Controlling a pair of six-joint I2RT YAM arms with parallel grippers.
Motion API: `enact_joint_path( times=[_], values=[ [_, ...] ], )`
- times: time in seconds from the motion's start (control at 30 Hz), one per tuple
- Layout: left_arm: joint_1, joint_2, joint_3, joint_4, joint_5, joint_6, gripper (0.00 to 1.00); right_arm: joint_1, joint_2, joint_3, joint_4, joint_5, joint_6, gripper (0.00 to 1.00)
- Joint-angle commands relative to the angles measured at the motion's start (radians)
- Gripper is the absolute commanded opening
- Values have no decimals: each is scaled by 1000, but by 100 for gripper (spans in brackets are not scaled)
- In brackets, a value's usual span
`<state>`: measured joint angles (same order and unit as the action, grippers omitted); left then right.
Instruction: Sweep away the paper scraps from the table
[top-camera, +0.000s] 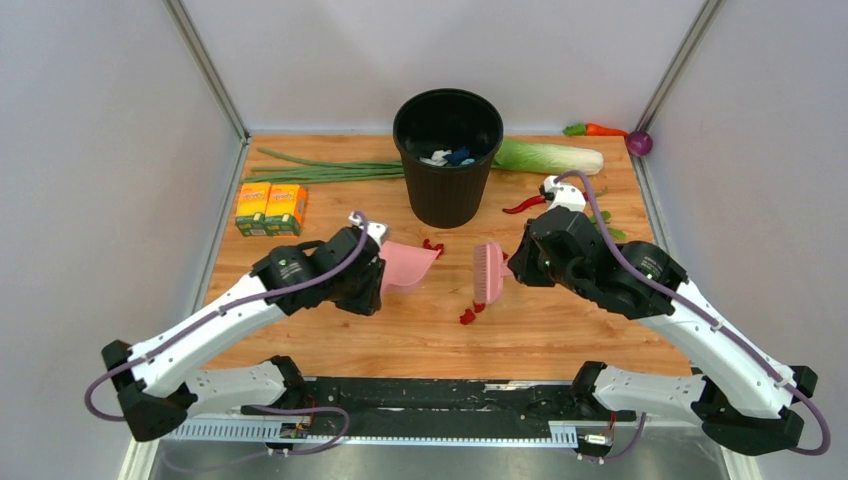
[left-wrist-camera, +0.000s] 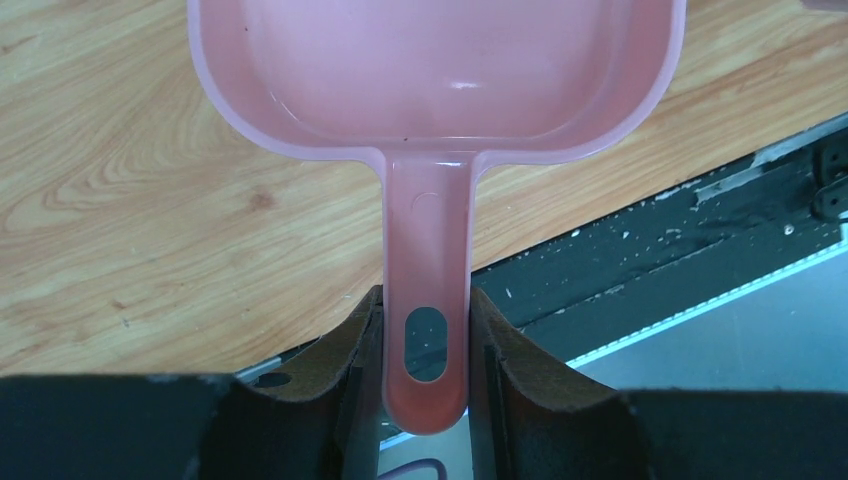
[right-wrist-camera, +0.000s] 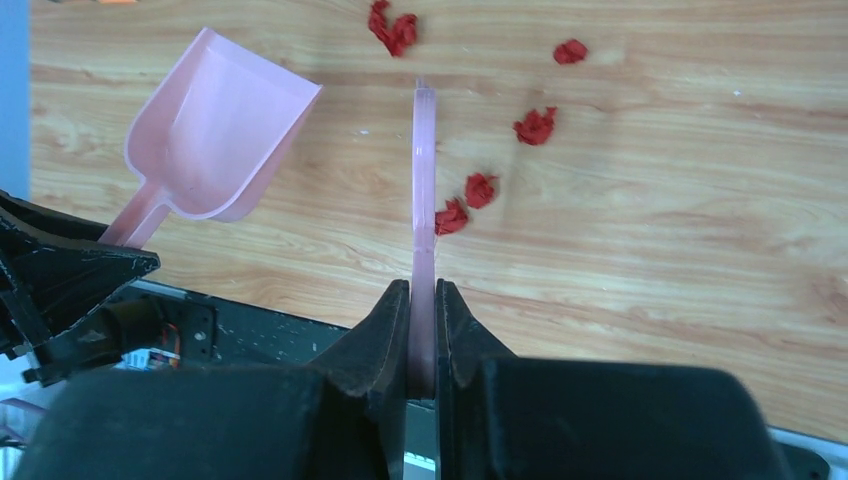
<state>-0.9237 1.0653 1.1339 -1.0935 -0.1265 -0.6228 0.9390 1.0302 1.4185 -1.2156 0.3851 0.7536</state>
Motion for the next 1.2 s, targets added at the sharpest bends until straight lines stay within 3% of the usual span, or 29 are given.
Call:
enact_joint_path(
  times=[0.0, 0.63, 0.83, 1.17],
  values=[
    [-61, 51, 79, 35, -47, 27, 0, -3, -24, -19, -56, 32, -10, 0],
    [-296, 182, 39, -39, -137, 49, 0, 0, 140, 4, -55, 8, -114, 0],
    [-377, 298, 89, -143, -194, 67, 0, 0, 163, -7, -35, 60, -163, 0],
    [-477, 369, 69, -109, -124, 93, 0, -2, 131, -164, 198, 77, -255, 0]
  ],
)
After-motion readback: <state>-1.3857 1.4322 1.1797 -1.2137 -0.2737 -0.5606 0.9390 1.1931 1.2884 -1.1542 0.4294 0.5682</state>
